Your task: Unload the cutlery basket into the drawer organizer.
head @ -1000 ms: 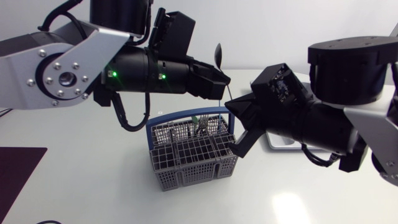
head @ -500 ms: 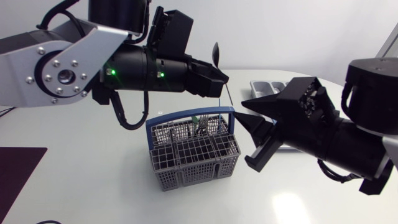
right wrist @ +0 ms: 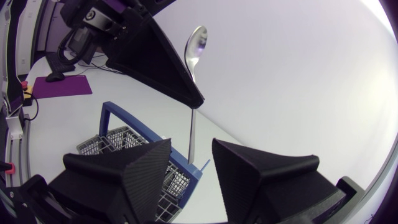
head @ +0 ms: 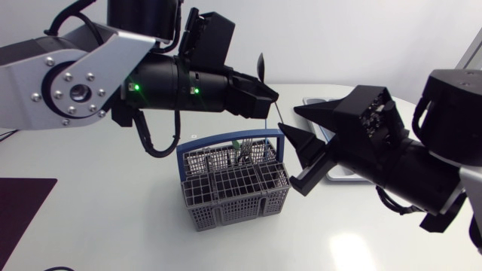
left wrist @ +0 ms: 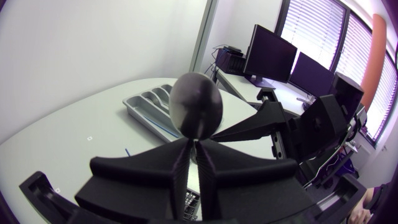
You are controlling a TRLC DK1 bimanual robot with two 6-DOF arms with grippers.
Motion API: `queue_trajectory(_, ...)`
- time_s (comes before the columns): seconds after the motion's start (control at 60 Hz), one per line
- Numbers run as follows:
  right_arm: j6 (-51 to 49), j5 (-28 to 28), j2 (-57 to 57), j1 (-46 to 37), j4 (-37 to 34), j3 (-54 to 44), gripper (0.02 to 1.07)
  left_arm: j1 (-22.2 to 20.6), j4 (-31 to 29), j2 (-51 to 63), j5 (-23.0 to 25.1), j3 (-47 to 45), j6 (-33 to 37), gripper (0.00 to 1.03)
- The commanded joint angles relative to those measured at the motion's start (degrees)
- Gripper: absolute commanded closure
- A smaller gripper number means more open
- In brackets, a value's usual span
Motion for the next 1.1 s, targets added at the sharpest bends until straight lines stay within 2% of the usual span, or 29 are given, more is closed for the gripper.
queue_trajectory(0.0,-1.28,1.09,1.58,0.51,1.61,-1.24,0.56,-0.09,-0.04,1.05,0.54,2.37,-1.24,0.96)
queue_trajectory(0.067,-1.46,1.97,2.45,0.87,2.14,-0.80,0.57,-0.18,0.04,1.05,0.62,2.37,-1.24,0.96)
queue_trajectory(0.267,-2.16,4.08,5.44,2.18,4.51,0.08,0.71,-0.18,0.04,1.05,0.80,2.28,-1.24,0.96)
queue_trajectory(0.35,-2.86,5.49,6.32,2.98,5.65,0.26,0.72,-0.09,-0.04,1.05,0.80,2.28,-1.24,0.96)
queue_trajectory(0.4,-3.30,5.93,7.03,3.24,6.00,0.52,0.81,-0.09,-0.04,1.05,0.80,2.19,-1.24,0.96)
queue_trajectory(0.533,-4.10,7.34,8.70,3.59,7.24,0.87,0.93,-0.09,-0.04,1.05,0.89,2.19,-1.24,0.96)
queue_trajectory(0.683,-3.92,6.90,9.66,3.50,7.94,1.40,0.94,-0.27,-0.13,1.23,0.98,2.45,-1.24,0.96)
queue_trajectory(0.75,-3.30,6.54,9.75,3.50,7.67,1.40,0.92,-0.36,-0.22,1.23,0.98,2.45,-1.24,0.96)
queue_trajectory(0.9,-1.99,6.37,8.87,3.42,6.97,0.87,0.66,-0.18,-1.01,1.49,1.33,2.72,-1.33,0.96)
queue_trajectory(0.967,-0.93,5.67,8.08,3.24,6.18,0.87,0.58,-0.01,-1.01,1.49,1.33,2.81,-1.33,0.96)
queue_trajectory(1.083,1.71,3.20,7.03,2.27,4.33,1.14,0.51,0.08,-1.01,1.58,1.42,2.98,-1.42,0.96)
